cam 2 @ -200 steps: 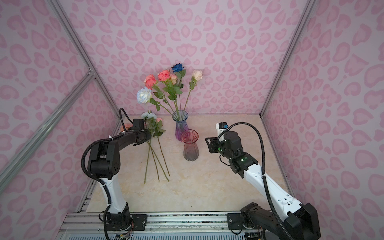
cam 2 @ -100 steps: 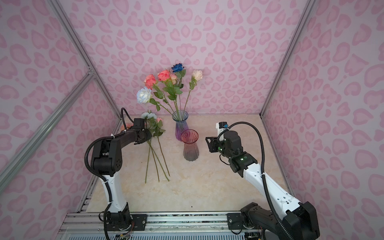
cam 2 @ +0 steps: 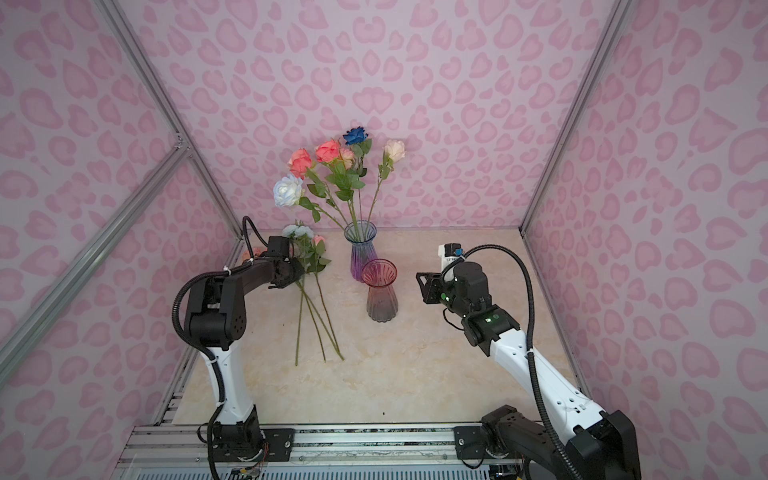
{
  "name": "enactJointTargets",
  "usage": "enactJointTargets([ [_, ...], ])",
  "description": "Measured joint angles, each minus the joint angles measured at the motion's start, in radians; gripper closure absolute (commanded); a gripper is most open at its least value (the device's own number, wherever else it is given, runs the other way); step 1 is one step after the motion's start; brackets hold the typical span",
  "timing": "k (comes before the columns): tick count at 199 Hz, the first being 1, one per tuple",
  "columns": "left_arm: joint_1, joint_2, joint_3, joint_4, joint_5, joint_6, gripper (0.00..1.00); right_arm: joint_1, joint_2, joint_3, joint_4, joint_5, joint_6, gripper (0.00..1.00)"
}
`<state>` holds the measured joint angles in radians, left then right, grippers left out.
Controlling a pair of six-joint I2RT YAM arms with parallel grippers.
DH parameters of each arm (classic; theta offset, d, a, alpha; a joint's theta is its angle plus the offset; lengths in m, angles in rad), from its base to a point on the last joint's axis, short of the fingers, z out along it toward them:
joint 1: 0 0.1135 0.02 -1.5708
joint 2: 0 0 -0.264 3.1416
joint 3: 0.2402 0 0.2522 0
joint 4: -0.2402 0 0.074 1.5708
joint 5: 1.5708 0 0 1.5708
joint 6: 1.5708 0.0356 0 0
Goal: Arrange the flowers into the vase
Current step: 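Close the left gripper on the loose flower stems and pull them nearer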
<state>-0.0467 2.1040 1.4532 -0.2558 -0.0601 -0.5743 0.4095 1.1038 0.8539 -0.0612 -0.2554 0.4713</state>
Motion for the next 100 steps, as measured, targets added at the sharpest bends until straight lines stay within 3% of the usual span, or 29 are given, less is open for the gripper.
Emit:
enactJointTargets([
  [100, -0.012, -0.464, -0.161, -0.022, 0.037, 0.127, 0.97, -0.002, -0.004, -0.012, 0.019, -0.033, 0.024, 0.68],
])
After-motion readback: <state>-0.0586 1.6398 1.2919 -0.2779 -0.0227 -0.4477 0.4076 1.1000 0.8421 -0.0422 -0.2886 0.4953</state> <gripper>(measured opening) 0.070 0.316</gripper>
